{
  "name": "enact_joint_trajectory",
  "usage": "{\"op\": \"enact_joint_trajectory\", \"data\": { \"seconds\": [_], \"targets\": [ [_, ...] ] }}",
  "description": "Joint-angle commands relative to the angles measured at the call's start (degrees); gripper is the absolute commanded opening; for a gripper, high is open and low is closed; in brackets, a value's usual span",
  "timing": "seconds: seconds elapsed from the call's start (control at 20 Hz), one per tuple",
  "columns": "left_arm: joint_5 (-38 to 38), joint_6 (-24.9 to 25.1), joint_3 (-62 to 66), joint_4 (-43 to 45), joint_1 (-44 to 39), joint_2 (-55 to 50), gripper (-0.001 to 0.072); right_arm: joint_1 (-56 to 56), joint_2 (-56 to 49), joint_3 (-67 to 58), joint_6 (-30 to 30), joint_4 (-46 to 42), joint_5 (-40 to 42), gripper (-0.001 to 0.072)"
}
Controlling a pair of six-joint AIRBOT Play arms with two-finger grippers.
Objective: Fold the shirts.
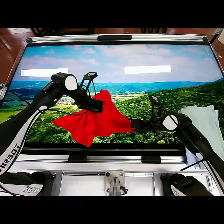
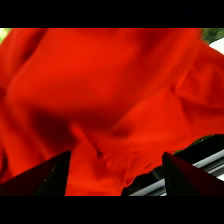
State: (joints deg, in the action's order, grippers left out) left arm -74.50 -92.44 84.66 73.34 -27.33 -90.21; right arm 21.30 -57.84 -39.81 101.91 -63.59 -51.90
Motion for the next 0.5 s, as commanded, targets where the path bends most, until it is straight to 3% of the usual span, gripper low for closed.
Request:
{"op": "enact_joint_trajectory", "data": {
  "seconds": [0.0, 0.25, 0.45],
  "targets": [
    [-9.5, -1.3, 1.9, 5.2, 4.8, 1.9, 0.0689, 0.1, -0.9, 1.2, 0.8, 0.1, 1.1, 0.006],
    [-13.9, -1.5, -1.2, 7.1, 20.3, 14.6, 0.0687, 0.1, -0.9, 1.2, -0.4, 0.1, -0.4, 0.006],
    [-10.5, -1.2, -21.6, 6.8, 28.9, 21.4, 0.0687, 0.1, -0.9, 1.2, -0.5, 0.1, -1.4, 0.006]
  ]
}}
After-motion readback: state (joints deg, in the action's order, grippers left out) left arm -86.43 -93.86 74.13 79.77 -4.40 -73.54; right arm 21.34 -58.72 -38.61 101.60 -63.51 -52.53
